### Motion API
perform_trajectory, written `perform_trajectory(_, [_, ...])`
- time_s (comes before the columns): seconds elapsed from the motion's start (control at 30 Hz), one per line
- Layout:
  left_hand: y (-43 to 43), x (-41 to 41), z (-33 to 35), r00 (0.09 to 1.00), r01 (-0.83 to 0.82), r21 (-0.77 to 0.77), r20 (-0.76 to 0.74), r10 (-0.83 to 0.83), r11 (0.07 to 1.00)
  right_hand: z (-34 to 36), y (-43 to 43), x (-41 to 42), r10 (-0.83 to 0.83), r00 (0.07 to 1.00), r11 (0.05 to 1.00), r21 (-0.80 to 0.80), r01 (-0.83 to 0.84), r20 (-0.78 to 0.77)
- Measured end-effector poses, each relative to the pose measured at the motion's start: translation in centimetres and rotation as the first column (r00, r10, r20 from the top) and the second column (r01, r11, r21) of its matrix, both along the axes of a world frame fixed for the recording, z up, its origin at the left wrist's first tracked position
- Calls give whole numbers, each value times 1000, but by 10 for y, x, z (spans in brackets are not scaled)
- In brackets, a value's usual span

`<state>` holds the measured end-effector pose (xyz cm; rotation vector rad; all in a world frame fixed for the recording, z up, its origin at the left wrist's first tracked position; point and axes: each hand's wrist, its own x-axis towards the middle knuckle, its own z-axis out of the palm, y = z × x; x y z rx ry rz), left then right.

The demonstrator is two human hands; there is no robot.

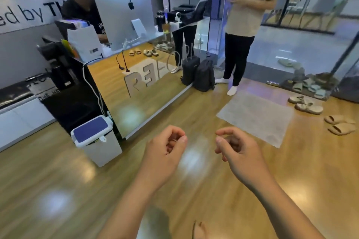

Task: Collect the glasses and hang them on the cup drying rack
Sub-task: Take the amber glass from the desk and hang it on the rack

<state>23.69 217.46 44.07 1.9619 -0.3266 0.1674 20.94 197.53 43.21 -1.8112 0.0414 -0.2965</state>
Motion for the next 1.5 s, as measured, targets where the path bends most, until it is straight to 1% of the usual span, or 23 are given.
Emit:
perform_trajectory(0.17, [-14,135,12,999,-54,14,4,54,998,11,-8,154,67,998,998,1,-67,1])
perform_trajectory(0.27, [-9,210,25,993,-118,-8,26,118,993,32,-6,247,117,992,992,-43,-116,35])
perform_trajectory(0.33, [-4,255,26,988,-156,-17,7,156,988,36,-1,300,158,987,986,-57,-156,40])
perform_trajectory(0.4, [-1,298,23,983,-185,-38,-20,184,982,32,4,346,199,980,979,-52,-198,29])
perform_trajectory(0.53, [5,400,11,980,-198,-64,-7,198,978,21,10,445,240,971,966,-95,-239,3])
perform_trajectory(0.63, [9,483,1,982,-188,-98,-19,187,977,12,11,520,222,975,964,-148,-221,-9])
perform_trajectory(0.77, [6,600,11,995,-95,-100,-32,92,990,26,8,617,144,989,976,-158,-149,-44])
perform_trajectory(0.9, [-3,713,32,999,-52,-57,9,53,997,41,-5,711,88,996,977,-192,-91,-25])
perform_trajectory(1.07, [-16,834,37,998,-47,-60,38,50,997,38,-26,827,65,997,963,-257,-73,-40])
perform_trajectory(1.27, [-37,982,13,991,-136,-32,-25,135,990,19,-41,996,174,982,928,-322,-189,-76])
perform_trajectory(1.33, [-43,1029,8,986,-165,-29,-44,164,986,15,-48,1057,222,971,921,-309,-239,-88])
perform_trajectory(1.5, [-52,1141,9,954,-297,-43,-59,295,954,20,-56,1210,312,940,881,-329,-340,-136])
